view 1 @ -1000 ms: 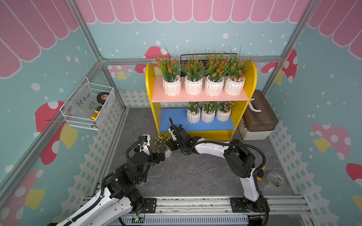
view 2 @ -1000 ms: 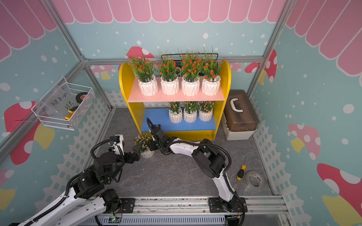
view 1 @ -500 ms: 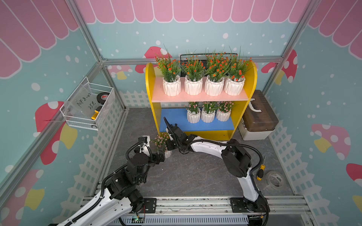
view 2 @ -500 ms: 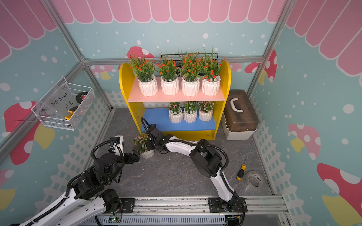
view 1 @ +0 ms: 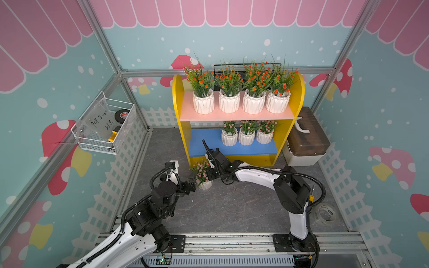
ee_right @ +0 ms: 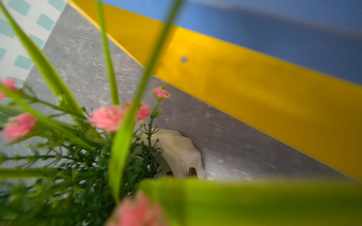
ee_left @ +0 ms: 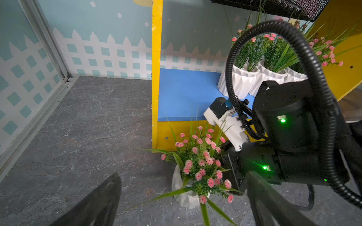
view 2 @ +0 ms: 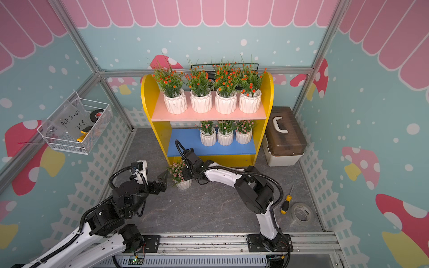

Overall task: Place the baby's breath potted plants on the rack by color
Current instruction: Pick up the baby's breath potted plant from the center of the board, then place the baby's breath potted plant on the rack.

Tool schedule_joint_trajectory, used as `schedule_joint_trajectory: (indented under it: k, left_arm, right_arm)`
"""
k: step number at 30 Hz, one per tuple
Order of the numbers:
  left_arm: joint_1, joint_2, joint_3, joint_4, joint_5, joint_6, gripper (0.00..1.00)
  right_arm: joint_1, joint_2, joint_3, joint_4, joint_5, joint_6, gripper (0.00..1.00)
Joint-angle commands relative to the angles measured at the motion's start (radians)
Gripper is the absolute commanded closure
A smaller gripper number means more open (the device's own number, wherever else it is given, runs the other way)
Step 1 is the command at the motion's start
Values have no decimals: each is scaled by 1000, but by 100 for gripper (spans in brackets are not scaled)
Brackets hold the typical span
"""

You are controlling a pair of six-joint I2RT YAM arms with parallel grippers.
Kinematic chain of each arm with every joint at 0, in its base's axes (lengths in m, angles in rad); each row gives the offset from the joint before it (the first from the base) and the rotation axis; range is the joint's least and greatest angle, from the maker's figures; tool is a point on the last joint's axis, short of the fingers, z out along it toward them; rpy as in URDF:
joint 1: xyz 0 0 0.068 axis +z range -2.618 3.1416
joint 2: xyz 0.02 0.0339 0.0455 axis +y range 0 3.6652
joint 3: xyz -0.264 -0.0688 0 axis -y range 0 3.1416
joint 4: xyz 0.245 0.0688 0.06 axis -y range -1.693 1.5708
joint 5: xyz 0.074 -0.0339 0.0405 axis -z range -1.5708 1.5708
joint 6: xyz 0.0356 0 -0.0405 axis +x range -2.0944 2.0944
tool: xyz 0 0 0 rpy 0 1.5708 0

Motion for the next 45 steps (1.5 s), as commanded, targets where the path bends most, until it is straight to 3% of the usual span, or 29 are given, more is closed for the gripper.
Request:
schedule_joint_trajectory:
  k: [1, 19, 37, 45]
  left_arm:
    - [-3, 10, -27, 59, 45, 7, 3]
    - [-4, 231, -147, 456, 313, 74, 2]
    - [-20, 354, -305, 713, 381, 50, 1]
    - [-51, 502, -288, 787, 383, 86, 1]
  right_arm:
    - [-30, -68, -83, -48, 36, -27, 98]
    - [-248, -499, -568, 5, -45, -36, 99]
    - [-359, -539, -529, 12, -261, -73, 100]
    - [-387, -542, -508, 2, -304, -83, 100]
